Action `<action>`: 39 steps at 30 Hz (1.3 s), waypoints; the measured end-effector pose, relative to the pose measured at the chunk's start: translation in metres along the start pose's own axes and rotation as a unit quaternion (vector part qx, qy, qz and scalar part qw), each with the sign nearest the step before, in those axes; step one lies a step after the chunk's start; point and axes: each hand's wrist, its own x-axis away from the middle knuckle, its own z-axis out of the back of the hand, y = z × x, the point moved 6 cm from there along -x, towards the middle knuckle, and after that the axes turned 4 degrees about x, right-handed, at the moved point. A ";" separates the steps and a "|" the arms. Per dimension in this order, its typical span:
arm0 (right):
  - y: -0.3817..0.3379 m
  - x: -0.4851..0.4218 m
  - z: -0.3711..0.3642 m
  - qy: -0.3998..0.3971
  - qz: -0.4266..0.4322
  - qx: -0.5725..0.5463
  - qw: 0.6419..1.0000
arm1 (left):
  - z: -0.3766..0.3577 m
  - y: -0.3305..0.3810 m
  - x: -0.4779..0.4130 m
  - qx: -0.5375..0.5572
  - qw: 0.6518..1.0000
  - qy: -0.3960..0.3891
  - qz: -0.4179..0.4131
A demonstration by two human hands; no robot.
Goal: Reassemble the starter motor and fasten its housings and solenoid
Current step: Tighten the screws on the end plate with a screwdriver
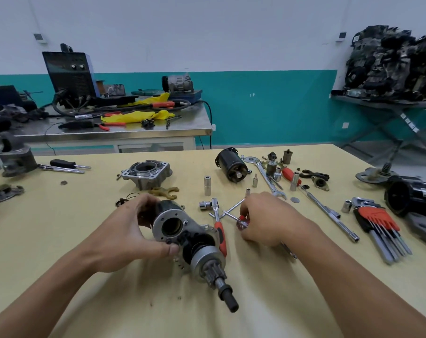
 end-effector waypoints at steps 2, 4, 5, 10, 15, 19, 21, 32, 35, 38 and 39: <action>-0.001 0.000 0.002 0.013 0.001 -0.011 1.000 | 0.000 -0.002 0.001 -0.009 1.000 0.016 0.005; 0.004 0.003 0.009 0.049 -0.003 -0.055 0.997 | 0.000 -0.003 0.001 -0.027 0.999 0.025 0.008; 0.007 0.005 0.016 0.077 0.000 -0.086 0.993 | -0.001 -0.002 0.002 -0.038 0.999 0.023 0.005; 0.009 0.027 0.054 0.231 0.125 -0.232 0.937 | -0.009 0.007 0.000 -0.032 0.999 -0.018 -0.023; -0.019 0.042 0.057 0.194 0.268 -0.343 0.879 | -0.010 0.003 -0.001 -0.017 1.000 -0.021 0.015; -0.022 0.047 0.058 0.187 0.285 -0.401 0.850 | -0.010 0.002 0.001 -0.030 0.999 -0.007 0.024; -0.021 0.047 0.055 0.196 0.273 -0.394 0.856 | -0.010 0.002 0.001 -0.045 0.999 0.002 0.026; -0.023 0.038 0.040 0.250 0.178 -0.420 0.854 | -0.003 0.011 0.008 -0.251 0.966 0.022 0.056; -0.018 0.034 0.027 0.268 0.137 -0.503 0.810 | -0.003 0.009 0.010 -0.217 0.974 0.024 0.069; -0.018 0.032 0.017 0.294 0.095 -0.547 0.778 | -0.006 0.003 0.010 -0.141 0.985 0.014 0.100; -0.019 0.033 0.016 0.299 0.093 -0.559 0.767 | -0.008 0.001 0.010 -0.115 0.987 0.013 0.107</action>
